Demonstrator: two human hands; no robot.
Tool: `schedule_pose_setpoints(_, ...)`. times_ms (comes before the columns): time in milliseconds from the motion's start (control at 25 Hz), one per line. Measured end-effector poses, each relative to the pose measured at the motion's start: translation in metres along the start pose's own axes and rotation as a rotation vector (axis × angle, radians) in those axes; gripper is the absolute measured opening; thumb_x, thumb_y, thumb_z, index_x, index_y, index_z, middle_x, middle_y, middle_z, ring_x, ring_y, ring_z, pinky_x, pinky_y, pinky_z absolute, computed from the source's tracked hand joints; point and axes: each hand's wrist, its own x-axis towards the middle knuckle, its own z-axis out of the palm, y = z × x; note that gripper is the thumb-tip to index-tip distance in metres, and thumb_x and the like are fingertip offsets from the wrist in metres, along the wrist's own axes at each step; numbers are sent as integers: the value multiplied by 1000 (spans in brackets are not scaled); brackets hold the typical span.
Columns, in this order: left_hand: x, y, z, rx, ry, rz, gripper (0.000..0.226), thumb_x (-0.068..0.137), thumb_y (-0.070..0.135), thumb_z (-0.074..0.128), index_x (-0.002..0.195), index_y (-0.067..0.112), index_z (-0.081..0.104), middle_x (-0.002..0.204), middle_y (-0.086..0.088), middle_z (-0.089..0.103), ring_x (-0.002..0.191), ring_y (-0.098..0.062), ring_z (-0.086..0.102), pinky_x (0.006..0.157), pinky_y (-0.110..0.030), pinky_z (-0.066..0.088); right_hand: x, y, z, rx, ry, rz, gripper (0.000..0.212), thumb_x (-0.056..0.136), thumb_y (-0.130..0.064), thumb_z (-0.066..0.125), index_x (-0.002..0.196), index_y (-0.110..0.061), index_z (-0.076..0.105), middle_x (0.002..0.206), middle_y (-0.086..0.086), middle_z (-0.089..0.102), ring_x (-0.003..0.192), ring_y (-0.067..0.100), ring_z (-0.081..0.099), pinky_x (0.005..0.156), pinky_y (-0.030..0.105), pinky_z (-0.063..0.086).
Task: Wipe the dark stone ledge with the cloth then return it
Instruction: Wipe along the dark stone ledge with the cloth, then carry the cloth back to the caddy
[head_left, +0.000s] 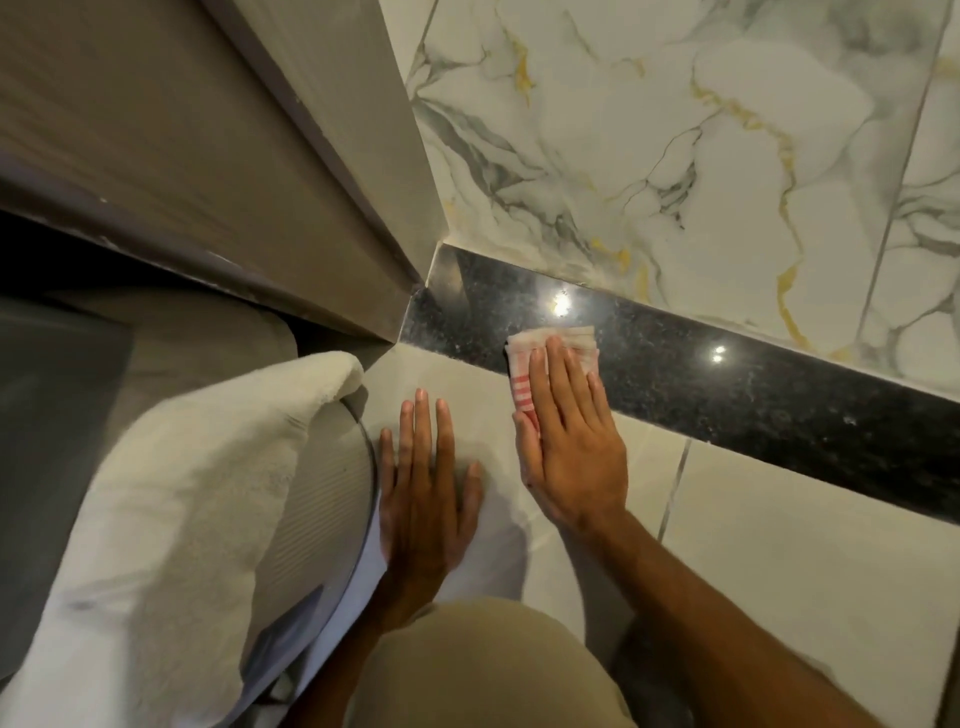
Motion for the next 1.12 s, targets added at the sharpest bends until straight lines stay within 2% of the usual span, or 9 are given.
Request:
schedule_pose_setpoints(160,-1,0,7,-1,-9,-7,72,114,49,24,169,3,28,178,-25,23,165,-41,25,134,-60,26,-2,-2,3,37,54,16,61,116,-35,38,172,-9,33,181,9,28,171,25,25,142,44,19)
schedule_pose_setpoints(320,-1,1,6,-30,-6,-25,73,114,51,17,168,3,31,177,-25,25,165,-41,25,134,-61,27,-1,-6,-8,70,-4,13,60,116,-31,41,172,-10,31,181,6,22,171,24,19,142,42,14)
schedule_pose_setpoints(520,0,-1,9,19,-49,-15,76,113,54,16,171,5,23,180,-23,19,167,-39,21,136,-59,22,1,-13,-18,92,36,45,65,103,4,66,164,1,44,173,19,43,163,38,40,134,48,30)
schedule_pose_setpoints(600,0,1,9,31,-81,-19,78,112,56,18,171,5,21,180,-23,18,167,-39,19,136,-59,21,5,-17,-31,128,-25,75,69,100,9,69,164,1,45,172,20,44,162,38,43,132,46,29)
schedule_pose_setpoints(720,3,4,-3,60,-204,-31,82,111,59,16,172,5,15,181,-24,11,168,-41,14,136,-61,20,12,-20,-57,213,-184,114,68,109,-3,65,170,-9,36,179,10,34,167,28,36,136,40,30)
schedule_pose_setpoints(840,7,11,-48,37,-400,-20,91,105,67,2,173,7,6,182,-22,1,169,-39,5,138,-60,11,3,-31,-102,443,-255,296,59,114,-16,59,170,-14,40,177,6,42,164,26,42,135,37,35)
schedule_pose_setpoints(1000,-5,29,-165,-7,-427,-16,85,107,61,6,172,7,14,181,-21,14,168,-39,14,138,-59,14,-27,-76,-200,722,-192,567,49,116,-23,57,163,-14,52,164,7,60,151,27,59,115,7,33)
schedule_pose_setpoints(1040,-15,33,-204,-10,-413,-20,83,109,59,9,172,6,17,180,-21,18,167,-39,18,137,-59,16,-36,-92,-233,752,-204,593,49,116,-25,57,163,-14,52,164,7,60,151,26,59,116,8,34)
schedule_pose_setpoints(1120,-41,40,-285,12,-460,14,82,110,60,8,172,8,14,180,-21,15,168,-39,17,138,-59,15,-52,-127,-304,823,-242,590,49,117,-26,54,164,-14,50,166,7,58,154,25,56,126,24,40)
